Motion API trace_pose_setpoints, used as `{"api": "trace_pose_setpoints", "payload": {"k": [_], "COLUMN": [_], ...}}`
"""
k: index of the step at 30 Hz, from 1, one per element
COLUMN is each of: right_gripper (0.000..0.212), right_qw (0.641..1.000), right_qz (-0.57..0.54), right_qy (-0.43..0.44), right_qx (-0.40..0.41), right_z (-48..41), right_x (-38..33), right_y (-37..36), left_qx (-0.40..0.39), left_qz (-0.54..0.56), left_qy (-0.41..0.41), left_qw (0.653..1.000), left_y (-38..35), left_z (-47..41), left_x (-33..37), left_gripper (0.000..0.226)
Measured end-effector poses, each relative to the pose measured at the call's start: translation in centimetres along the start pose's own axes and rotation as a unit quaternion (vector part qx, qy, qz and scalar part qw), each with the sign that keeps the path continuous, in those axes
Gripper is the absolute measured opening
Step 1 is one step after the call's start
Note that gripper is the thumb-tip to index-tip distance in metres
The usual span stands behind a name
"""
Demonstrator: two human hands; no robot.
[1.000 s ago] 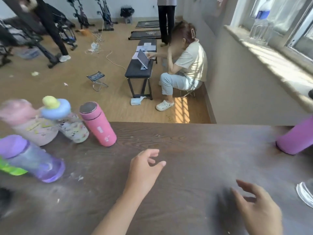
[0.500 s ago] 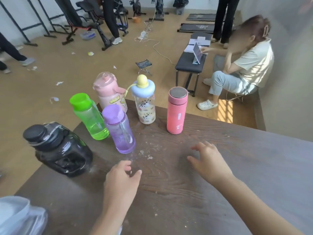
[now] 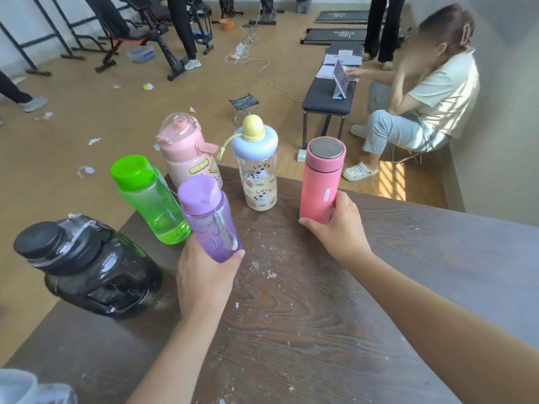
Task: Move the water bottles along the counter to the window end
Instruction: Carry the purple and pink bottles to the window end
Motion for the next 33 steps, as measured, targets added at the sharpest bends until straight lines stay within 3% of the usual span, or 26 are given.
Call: {"api": "trace_pose_setpoints", "payload": {"k": [4, 10, 21, 28, 33], "right_gripper": [0.059, 0.060, 0.055, 0.045, 0.038], "right_qw": [0.999, 0.998, 0.986, 0.956, 0.918], "right_qz": [-0.042, -0.046, -0.071, -0.065, -0.044], "right_qy": [-0.013, -0.021, -0.089, -0.161, -0.239], "right_qx": [0.015, 0.026, 0.119, 0.236, 0.313], "right_z": [-0.8, 2.0, 16.0, 25.5, 34.5], "right_x": [0.1, 1.5, 9.9, 17.0, 22.0], "right_y": [-0.2, 1.2, 13.8, 24.8, 32.1], "left_qx": [0.009, 0.009, -0.158, -0.304, -0.419], "left_qz": [0.015, 0.035, 0.057, 0.070, 0.085], "left_qy": [-0.015, -0.062, -0.156, -0.232, -0.291], "left_qw": [1.000, 0.997, 0.973, 0.921, 0.856], "left_y": [0.1, 0.5, -10.3, -19.8, -24.0], "left_z": [0.0, 1.8, 12.5, 25.8, 37.5], "left_x": [0.2, 3.1, 13.8, 21.3, 26.0], "left_gripper": [0.054, 0.048, 0.049, 0.055, 0.056]}}
Point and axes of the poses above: each hand's wrist, its own z-axis away from the middle knuckle, its own y-axis out of the back of the hand, x = y × z, the point moved 5 cm from there along -z, towards the middle knuckle, and after that the axes turned 1 degree about z, right-handed, at the moved point
